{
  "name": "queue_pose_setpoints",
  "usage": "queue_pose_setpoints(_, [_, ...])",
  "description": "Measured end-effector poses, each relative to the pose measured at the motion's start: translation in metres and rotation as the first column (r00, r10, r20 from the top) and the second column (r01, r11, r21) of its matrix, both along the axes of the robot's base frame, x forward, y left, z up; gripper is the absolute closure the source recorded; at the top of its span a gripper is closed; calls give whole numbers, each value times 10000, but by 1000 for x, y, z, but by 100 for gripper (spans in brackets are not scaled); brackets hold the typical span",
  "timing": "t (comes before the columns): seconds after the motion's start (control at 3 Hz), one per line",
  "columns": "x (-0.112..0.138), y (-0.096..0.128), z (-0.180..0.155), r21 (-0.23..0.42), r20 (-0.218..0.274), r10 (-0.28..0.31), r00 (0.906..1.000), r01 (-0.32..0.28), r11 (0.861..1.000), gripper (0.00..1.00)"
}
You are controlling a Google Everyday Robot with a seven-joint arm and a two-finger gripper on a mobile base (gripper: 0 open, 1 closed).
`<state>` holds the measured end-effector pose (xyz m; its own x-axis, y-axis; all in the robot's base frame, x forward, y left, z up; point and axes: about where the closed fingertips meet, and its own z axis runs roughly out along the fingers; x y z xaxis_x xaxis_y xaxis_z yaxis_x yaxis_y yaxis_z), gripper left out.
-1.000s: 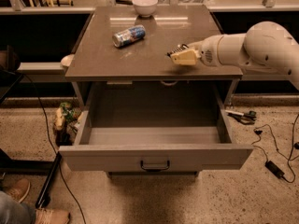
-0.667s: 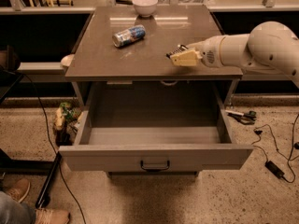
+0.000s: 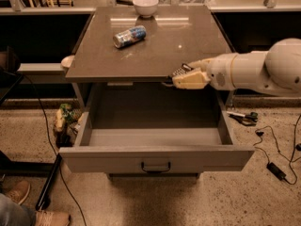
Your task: Place rxbar chocolate into top drawer
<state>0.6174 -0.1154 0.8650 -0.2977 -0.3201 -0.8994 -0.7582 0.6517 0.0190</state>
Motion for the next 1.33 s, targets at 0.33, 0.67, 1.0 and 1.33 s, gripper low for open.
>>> queue_pose_setpoints(0.33, [-34, 13, -43, -653, -904, 235, 9956, -294, 9974, 100])
queue_pose_setpoints(0.67, [-44, 34, -99, -735, -1810, 249, 9832, -388, 9965, 100])
queue_pose_setpoints(1.0, [-44, 34, -99, -735, -1810, 249, 9832, -388, 9965, 100])
queue_pose_setpoints(1.33, [-29, 58, -122, -867, -1934, 551, 9796, -730, 9936, 100])
